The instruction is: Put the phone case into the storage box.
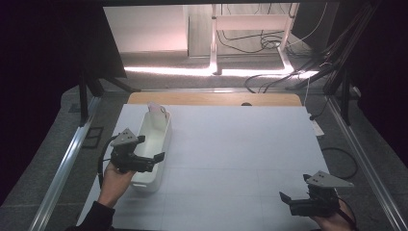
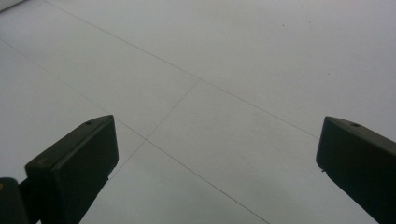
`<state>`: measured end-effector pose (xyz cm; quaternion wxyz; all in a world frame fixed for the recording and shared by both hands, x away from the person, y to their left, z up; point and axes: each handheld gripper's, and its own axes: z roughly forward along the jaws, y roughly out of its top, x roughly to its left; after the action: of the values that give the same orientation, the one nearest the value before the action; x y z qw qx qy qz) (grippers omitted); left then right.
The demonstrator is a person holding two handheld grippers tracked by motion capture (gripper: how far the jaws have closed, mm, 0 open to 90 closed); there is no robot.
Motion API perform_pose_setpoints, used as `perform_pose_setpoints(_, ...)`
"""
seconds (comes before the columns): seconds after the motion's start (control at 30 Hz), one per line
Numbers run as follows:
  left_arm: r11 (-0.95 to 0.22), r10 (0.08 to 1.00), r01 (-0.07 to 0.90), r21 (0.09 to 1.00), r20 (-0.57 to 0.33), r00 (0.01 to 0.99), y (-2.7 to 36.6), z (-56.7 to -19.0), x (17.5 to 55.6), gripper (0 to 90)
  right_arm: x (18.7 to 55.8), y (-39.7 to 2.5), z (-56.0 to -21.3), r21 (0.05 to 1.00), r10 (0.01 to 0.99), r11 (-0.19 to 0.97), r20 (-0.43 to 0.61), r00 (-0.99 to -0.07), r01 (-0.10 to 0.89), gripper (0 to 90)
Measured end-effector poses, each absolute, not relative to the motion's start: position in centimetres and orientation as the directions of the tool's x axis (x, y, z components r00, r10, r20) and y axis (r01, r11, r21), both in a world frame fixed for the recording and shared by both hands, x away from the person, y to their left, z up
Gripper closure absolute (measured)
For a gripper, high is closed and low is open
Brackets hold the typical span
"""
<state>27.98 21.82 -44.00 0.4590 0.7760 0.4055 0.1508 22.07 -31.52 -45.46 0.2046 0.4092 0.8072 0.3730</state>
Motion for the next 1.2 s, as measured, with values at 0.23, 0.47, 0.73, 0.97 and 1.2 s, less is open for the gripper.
perform_pose_setpoints(0.23,-0.239,0.77,0.497,0.834,-0.149,0.621,22.1,-44.0,27.0,0.0,22.1,-31.5,-45.5,0.77,0.812,0.388,-0.025,-0.583,0.506,0.0)
perform_pose_setpoints(0.47,-0.234,0.775,0.492,0.838,-0.145,0.615,22.5,-44.0,25.7,0.0,22.0,-31.5,-45.4,0.768,0.812,0.394,-0.033,-0.582,0.505,0.0)
perform_pose_setpoints(0.73,-0.23,0.775,0.494,0.839,-0.149,0.614,22.8,-44.1,24.7,0.0,22.0,-31.5,-45.4,0.768,0.812,0.394,-0.033,-0.582,0.506,0.0)
perform_pose_setpoints(0.97,-0.244,0.781,0.483,0.841,-0.125,0.611,22.9,-44.1,23.7,0.0,22.0,-31.5,-45.4,0.768,0.814,0.392,-0.033,-0.58,0.506,0.0)
perform_pose_setpoints(1.2,-0.24,0.787,0.484,0.841,-0.123,0.604,23.3,-44.1,22.8,0.0,22.0,-31.5,-45.4,0.77,0.814,0.391,-0.032,-0.581,0.505,0.0)
